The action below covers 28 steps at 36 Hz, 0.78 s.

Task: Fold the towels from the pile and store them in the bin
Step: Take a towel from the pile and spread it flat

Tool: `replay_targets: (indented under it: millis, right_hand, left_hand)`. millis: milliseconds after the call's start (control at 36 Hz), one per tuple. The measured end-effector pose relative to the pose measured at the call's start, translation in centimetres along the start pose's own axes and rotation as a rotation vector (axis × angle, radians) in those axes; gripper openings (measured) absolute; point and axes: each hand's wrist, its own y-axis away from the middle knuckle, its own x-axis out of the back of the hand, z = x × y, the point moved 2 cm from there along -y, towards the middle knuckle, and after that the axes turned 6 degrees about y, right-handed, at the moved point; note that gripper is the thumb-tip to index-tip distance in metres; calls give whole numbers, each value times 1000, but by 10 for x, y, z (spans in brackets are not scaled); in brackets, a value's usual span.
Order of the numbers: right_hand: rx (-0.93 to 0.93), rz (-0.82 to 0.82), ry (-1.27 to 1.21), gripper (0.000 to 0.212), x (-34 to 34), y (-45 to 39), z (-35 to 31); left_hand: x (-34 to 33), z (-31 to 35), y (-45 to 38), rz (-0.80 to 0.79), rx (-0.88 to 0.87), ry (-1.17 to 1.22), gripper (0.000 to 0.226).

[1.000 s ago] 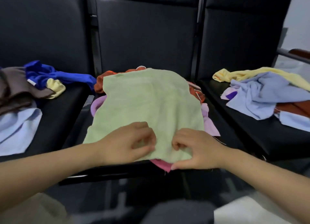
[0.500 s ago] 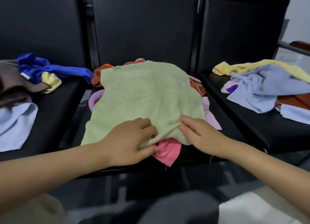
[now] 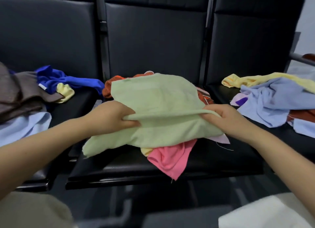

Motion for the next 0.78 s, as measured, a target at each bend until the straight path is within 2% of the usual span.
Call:
replay_targets:
  millis: [83,167,222,250,278,333,417,556,639,694,750,778]
  right_hand:
    - [-85,58,-203,18,4,1,3]
    - [-166,69,-454,16,6,4,7]
    - [-220,75,-595,38,8,6,9]
    - [-246,84,-634,43,8,8,9]
    - [-266,88,-649,39,8,10,9]
    - [-300,91,-637,21,6,13,7]
    - [-348,94,-602,20,4,16,8]
    - [-471,75,-551,27,-7,26,12]
    - [-512,-8,-499,30,-14,33,14]
    - [-529,-97,-480,27,-19,38,14]
    - [-525,-165,-437,25,-23,42,15]
    - [-516,-189,-407,24,-25,45,15]
  left_hand:
    - [9,-14,2,-16,105,146,59]
    - [19,-21,6,17,184,266,41]
    - [23,-23,11,69,228,365,34]
    - [25,-23,13,94,241,422,36]
    - [26,-23,15,116,251,473,40]
    - [29,-17,18,155,267,575,47]
    - [29,-4,21,153,269,698,61]
    - [9,1,33,77,303,689,42]
    - [-4,4,40,43,317,671,31]
    - [-9,8,44,25,362,699,32]
    - [-15,13,52,-51,371,762,43]
    - [-17,16,57,-107,358,786,42]
